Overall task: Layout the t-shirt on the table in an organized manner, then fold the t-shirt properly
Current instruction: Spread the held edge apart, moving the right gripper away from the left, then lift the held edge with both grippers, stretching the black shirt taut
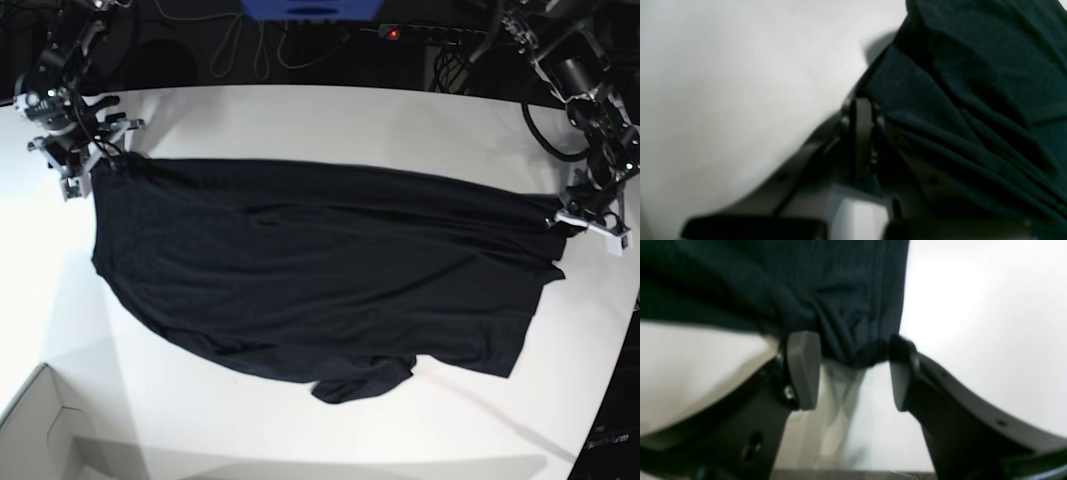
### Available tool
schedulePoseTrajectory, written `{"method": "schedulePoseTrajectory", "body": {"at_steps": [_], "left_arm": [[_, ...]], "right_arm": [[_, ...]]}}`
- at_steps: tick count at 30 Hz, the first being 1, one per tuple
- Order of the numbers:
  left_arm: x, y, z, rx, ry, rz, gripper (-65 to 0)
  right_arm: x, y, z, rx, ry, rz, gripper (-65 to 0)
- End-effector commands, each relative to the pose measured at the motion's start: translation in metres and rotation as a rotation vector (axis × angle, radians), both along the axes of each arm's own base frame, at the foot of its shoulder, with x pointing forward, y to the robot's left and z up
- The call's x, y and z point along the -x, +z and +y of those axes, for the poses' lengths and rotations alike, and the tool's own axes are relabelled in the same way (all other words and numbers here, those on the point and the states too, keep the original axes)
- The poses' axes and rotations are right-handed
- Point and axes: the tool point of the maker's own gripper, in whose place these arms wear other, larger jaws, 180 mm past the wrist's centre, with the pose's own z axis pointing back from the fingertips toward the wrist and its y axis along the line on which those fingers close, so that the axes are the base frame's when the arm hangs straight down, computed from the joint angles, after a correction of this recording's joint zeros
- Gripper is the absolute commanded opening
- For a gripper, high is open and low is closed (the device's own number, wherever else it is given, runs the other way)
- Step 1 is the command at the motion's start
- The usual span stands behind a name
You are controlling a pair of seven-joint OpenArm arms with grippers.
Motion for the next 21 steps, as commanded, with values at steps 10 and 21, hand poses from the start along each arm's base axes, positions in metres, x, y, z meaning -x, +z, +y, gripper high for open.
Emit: {"method": "schedulePoseTrajectory", "body": {"at_steps": [10, 21], "left_arm": [[-0.006, 0.015, 0.012, -0.028, 0.013, -0.047, -65.0], [0.02, 0.016, 0.014, -0.086, -0.007, -0.019, -65.0]], "right_arm": [[-0.012, -0.007, -0.01, -0.024, -0.012, -0.007, -41.2], [0.013, -0.009, -0.021, 0.023, 0.004, 0.041, -65.0]]}}
